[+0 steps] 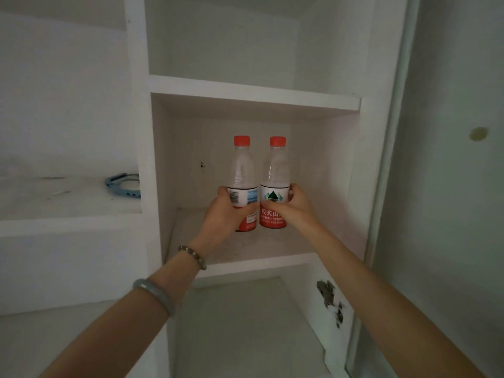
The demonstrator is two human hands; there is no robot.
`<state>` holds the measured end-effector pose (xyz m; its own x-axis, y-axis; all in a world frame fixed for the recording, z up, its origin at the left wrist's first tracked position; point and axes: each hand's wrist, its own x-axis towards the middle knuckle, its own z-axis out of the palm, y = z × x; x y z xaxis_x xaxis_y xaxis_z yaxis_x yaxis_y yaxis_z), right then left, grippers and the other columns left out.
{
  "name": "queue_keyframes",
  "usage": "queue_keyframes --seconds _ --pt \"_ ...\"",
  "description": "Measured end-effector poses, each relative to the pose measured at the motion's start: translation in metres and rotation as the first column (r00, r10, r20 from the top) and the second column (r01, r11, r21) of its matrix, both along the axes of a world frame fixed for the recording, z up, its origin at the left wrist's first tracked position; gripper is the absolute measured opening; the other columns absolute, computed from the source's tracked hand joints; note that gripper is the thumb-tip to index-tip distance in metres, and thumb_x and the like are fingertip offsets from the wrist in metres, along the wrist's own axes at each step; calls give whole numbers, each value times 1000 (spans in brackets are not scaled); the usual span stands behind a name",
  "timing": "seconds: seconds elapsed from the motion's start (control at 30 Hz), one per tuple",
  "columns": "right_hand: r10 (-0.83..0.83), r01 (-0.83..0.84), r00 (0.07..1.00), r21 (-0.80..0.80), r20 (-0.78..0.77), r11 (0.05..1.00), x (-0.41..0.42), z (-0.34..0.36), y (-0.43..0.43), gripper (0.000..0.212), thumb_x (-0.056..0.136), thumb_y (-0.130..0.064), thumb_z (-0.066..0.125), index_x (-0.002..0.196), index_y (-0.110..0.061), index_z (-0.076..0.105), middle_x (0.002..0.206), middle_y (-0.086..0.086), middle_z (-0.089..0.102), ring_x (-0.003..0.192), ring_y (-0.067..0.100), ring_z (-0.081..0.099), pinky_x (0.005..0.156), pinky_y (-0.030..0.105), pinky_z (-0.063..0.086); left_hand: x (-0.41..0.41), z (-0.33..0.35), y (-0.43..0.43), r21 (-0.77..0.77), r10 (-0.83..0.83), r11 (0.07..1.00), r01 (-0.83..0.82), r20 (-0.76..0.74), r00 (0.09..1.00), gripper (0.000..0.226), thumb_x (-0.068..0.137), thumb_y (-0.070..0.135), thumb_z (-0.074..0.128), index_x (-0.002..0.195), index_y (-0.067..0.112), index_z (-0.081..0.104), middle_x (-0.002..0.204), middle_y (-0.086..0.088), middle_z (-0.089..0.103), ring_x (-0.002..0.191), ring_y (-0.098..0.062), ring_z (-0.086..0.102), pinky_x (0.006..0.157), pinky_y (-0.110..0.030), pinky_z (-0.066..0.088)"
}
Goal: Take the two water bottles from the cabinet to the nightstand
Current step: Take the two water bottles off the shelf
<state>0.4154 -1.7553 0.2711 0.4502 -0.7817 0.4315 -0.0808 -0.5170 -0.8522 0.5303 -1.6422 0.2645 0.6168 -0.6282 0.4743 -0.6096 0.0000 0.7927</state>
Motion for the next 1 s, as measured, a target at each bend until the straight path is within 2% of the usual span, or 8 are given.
queue_keyframes --seconds 0.17,0.27,0.5,0.6,0.83,1.0 --pt "-44 46 995 -22 87 999 -15 -2 21 58 63 -22 83 110 -14 51 94 -3 59 83 12 58 68 22 45 -18 5 22 -18 45 999 -45 7 999 55 73 35 74 112 9 45 117 -8 61 101 -22 60 71 -27 47" --pt "-33 34 992 -5 123 999 -26 -2 36 59 60 -24 85 109 -16 53 96 -2 62 85 13 61 69 24 47 -30 11 44 -31 79 997 -77 50 996 56 72 38 74 113 11 46 116 -6 61 102 -22 60 74 -29 48" --pt "122 -124 978 4 168 992 -50 0 90 60 57 -23 87 108 -17 54 100 1 65 89 15 64 74 29 53 -60 10 119 -40 169 985 -165 143 975 58 72 44 72 114 15 44 110 1 59 96 -19 60 72 -28 46" --pt "221 -227 961 22 168 974 -53 -6 121 61 59 -23 86 111 -16 55 102 1 65 90 15 63 74 28 52 -66 4 159 -33 246 969 -243 146 958 60 71 48 70 115 16 43 113 -2 61 98 -22 61 76 -34 50" --pt "475 -487 865 39 162 872 -34 -33 202 56 59 -17 86 107 -20 56 98 -3 66 87 8 63 72 26 52 -70 -22 261 16 503 861 -509 134 854 55 72 47 70 108 15 43 108 0 60 95 -21 60 72 -32 47" --pt "624 -631 774 51 111 774 1 -55 270 58 58 -19 86 109 -18 56 105 3 67 91 16 65 80 35 54 -65 -41 348 67 671 732 -678 100 735 59 74 45 69 116 14 41 122 -3 57 107 -24 57 80 -35 49"
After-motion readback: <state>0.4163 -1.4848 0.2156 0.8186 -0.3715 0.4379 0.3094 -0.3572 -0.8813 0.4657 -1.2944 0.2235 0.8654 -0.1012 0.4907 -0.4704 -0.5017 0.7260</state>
